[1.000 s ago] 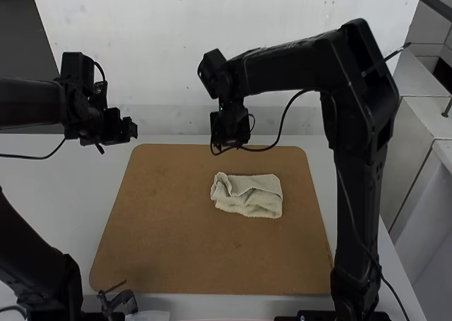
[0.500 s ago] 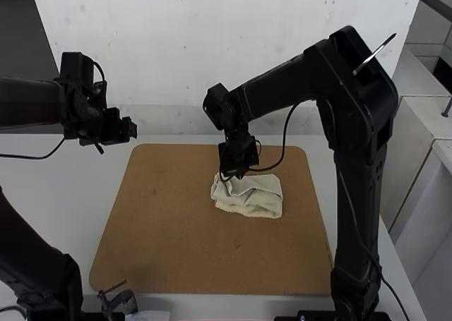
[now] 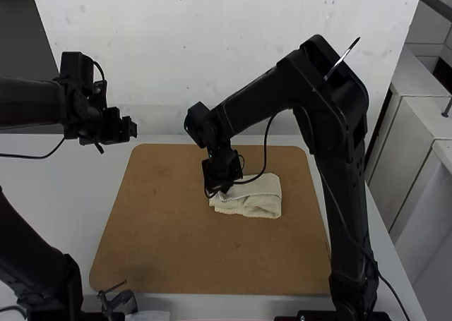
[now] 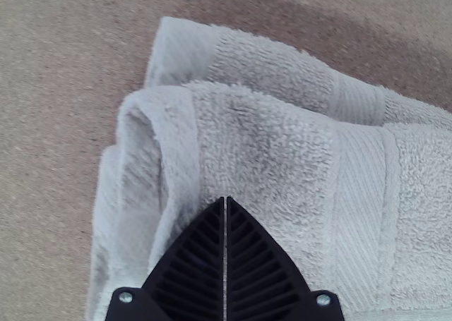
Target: Fold the towel.
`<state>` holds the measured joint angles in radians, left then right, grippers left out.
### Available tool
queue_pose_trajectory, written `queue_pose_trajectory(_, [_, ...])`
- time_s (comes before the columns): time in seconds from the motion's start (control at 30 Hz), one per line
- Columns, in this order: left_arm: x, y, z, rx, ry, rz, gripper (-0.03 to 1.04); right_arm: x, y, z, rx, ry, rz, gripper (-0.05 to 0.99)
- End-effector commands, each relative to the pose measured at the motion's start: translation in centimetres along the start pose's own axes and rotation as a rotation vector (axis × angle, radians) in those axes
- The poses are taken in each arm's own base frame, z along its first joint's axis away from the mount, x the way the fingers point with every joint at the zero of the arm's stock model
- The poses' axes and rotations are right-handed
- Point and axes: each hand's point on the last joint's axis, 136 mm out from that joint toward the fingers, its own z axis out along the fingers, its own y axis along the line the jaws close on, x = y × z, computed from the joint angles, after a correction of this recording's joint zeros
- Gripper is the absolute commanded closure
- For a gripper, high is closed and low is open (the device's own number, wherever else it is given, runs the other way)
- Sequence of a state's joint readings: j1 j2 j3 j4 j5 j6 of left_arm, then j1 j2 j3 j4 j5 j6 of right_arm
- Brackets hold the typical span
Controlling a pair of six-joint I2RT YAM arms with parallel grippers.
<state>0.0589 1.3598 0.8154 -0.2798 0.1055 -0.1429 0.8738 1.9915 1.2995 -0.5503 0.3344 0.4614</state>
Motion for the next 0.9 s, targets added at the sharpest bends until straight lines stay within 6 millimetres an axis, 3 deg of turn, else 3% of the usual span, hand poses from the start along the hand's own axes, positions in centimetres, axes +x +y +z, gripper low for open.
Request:
queue_pose_trajectory(0.0, [-2.4,-0.1,-1.0,0.005,-0.065,0.014,0.04,-1.8,1.9,-1.5,-0.053,-0.054,0.024,0.92])
queue_pose_trajectory(0.27, [-2.1,0.0,-0.4,0.004,-0.051,0.013,0.04,-1.8,2.5,-1.6,-0.067,-0.053,0.025,0.92])
queue_pose_trajectory(0.37, [-2.0,0.0,-0.3,0.004,-0.048,0.013,0.04,-2.4,1.7,-1.9,-0.068,-0.06,0.045,0.92])
queue_pose_trajectory(0.47, [-2.0,0.0,-0.4,0.004,-0.05,0.013,0.04,-4.2,-0.1,-3.4,-0.07,-0.105,0.098,0.91])
queue_pose_trajectory(0.5, [-2.1,0.0,-0.4,0.005,-0.051,0.012,0.04,-4.9,-0.9,-3.9,-0.069,-0.12,0.116,0.87])
queue_pose_trajectory(0.67, [-2.4,0.0,-0.9,0.004,-0.067,0.016,0.04,-7.5,-7.3,-5.2,-0.035,-0.174,0.232,0.05])
queue_pose_trajectory(0.7, [-2.4,0.0,-0.9,0.006,-0.067,0.016,0.04,-7.8,-8.7,-5.4,-0.029,-0.188,0.256,-0.03])
queue_pose_trajectory(0.87, [-2.4,-0.1,-1.0,0.007,-0.068,0.018,0.04,-7.7,-15.7,-6.1,0.007,-0.241,0.356,-0.03])
